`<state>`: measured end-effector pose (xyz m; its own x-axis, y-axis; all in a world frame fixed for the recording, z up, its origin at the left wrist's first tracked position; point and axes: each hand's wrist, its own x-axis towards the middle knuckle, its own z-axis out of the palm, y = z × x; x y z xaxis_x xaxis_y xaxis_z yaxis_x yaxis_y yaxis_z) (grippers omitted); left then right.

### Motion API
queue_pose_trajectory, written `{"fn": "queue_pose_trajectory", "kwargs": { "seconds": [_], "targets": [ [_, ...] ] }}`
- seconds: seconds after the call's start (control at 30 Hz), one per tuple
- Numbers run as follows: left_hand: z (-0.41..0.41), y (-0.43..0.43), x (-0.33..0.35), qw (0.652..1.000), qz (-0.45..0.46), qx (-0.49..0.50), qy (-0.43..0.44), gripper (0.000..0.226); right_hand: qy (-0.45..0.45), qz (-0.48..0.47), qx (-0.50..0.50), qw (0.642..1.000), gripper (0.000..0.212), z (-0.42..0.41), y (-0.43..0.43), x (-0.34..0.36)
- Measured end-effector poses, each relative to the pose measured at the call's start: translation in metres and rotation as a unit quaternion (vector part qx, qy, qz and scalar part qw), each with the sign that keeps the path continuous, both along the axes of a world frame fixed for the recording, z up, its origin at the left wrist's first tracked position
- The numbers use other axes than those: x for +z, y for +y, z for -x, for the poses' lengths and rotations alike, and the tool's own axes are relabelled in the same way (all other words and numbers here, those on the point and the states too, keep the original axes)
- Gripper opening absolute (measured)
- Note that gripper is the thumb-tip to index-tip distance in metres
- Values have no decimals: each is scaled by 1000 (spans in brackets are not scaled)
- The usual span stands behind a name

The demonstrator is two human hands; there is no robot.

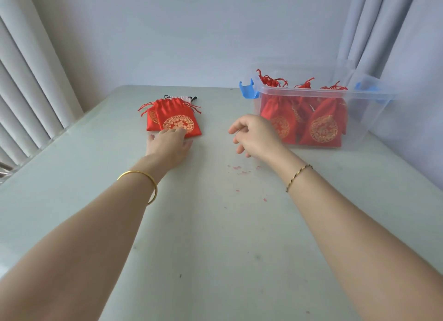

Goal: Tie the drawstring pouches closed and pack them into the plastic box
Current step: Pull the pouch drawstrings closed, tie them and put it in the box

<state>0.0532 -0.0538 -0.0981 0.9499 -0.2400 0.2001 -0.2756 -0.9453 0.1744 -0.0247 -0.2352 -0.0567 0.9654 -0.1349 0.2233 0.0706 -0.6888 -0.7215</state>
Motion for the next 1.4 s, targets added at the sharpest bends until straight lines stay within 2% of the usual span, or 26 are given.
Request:
{"fn": "queue_pose_trajectory", "kwargs": {
  "seconds": [0.1,0.17,0.23,0.27,0.3,0.37,0.43,0.5,0.57,0.63,0.77,0.83,0.93,1.03,1.1,1.27,1.4],
  "targets": [
    [27,-8,8,995,57,-45,-67,25,1,-19,-16,1000,23,2,-4,-10],
    [49,-15,16,986,125,-108,-8,19,8,-17,-24,1000,21,5,-8,-18],
    [71,-20,19,961,214,-152,86,13,19,-18,-26,999,19,12,-12,-25],
    [76,-20,19,956,244,-145,78,11,23,-21,-26,999,18,15,-14,-27],
    [78,-19,18,961,247,-115,39,15,26,-26,-27,999,18,20,-16,-29],
    [78,-16,15,982,188,-13,-25,35,29,-30,-29,999,19,29,-19,-29],
    [78,-16,13,994,80,78,12,52,24,-36,-29,999,20,34,-21,-26],
    [81,-20,9,994,19,101,47,51,21,-45,-25,998,20,40,-20,-23],
    [85,-24,8,993,51,95,49,39,21,-57,-17,998,21,42,-21,-20],
    [88,-28,12,989,121,59,52,28,23,-62,-5,998,23,43,-22,-17],
    [98,-37,37,954,260,-117,92,19,12,-41,11,999,32,45,-32,-3],
    [103,-40,50,945,267,-165,91,19,37,-86,21,995,33,48,-37,7],
    [106,-38,61,941,272,-186,72,19,115,-185,52,975,26,55,-46,18],
    [105,-34,64,945,269,-178,55,19,174,-195,89,961,49,60,-55,23],
    [104,-34,64,946,270,-175,48,18,183,-190,105,959,54,60,-58,23],
    [103,-34,64,944,277,-173,42,16,192,-183,154,952,29,62,-62,19],
    [101,-33,62,941,293,-168,31,14,140,-217,114,959,23,61,-67,19]
  ]
}}
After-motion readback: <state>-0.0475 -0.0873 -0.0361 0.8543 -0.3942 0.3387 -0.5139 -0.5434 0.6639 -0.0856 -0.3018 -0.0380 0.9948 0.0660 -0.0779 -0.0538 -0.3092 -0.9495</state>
